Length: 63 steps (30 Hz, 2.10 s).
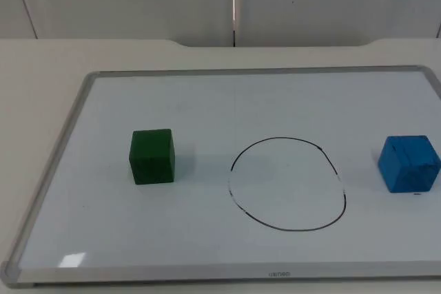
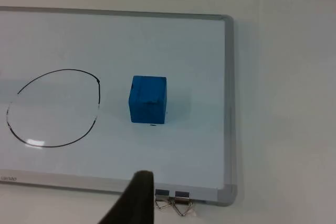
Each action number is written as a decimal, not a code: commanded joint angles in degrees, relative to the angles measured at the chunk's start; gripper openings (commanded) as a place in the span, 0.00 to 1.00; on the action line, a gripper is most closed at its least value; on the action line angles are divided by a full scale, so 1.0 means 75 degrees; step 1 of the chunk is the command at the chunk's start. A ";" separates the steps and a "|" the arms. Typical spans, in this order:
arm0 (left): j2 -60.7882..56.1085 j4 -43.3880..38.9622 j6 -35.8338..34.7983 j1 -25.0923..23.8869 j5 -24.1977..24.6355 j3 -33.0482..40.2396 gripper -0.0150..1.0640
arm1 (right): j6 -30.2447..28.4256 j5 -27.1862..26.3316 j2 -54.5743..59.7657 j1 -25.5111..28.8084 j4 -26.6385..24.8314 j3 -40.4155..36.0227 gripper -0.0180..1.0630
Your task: Push the two cubes into the marked area.
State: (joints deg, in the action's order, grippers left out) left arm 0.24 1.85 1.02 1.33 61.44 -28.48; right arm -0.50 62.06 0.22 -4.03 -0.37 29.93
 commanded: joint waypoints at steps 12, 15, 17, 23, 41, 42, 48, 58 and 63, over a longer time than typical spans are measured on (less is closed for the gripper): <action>0.0104 0.0930 0.0175 -0.0018 -0.0993 -0.0533 0.99 | -0.0027 -0.0041 -0.0030 0.0039 -0.0054 -0.0048 0.99; 0.0336 0.1414 0.0521 -0.0018 -0.1202 -0.0533 0.96 | -0.0027 -0.0041 -0.0030 0.0039 -0.0054 -0.0048 0.99; 0.0557 0.2008 0.0926 -0.0018 -0.1545 -0.0533 0.90 | -0.0027 -0.0041 -0.0030 0.0039 -0.0054 -0.0048 0.99; 0.1078 0.2845 0.1581 -0.0018 -0.2127 -0.0533 0.81 | -0.0027 -0.0041 -0.0030 0.0039 -0.0054 -0.0048 0.99; 0.3773 0.5503 0.4226 -0.0018 -0.2191 -0.0533 0.51 | -0.0027 -0.0041 -0.0030 0.0039 -0.0054 -0.0048 0.99; 0.3934 0.5769 0.4523 -0.0018 -0.2170 -0.0533 0.42 | -0.0027 -0.0041 -0.0030 0.0039 -0.0054 -0.0048 0.99; 0.4655 0.6951 0.5971 -0.0018 -0.2043 -0.0533 0.05 | -0.0027 -0.0041 -0.0030 0.0039 -0.0054 -0.0048 0.99; 0.6011 0.7788 0.6724 -0.0018 -0.2043 -0.0533 0.01 | -0.0027 -0.0041 -0.0030 0.0039 -0.0054 -0.0048 0.99; 0.6790 0.8091 0.7092 0.0000 -0.2043 -0.0533 0.01 | -0.0027 -0.0041 -0.0030 0.0039 -0.0054 -0.0048 0.99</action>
State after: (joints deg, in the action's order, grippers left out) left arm 50.41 60.69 53.27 1.33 45.68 -32.16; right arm -0.62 62.06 0.22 -4.03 -0.58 29.93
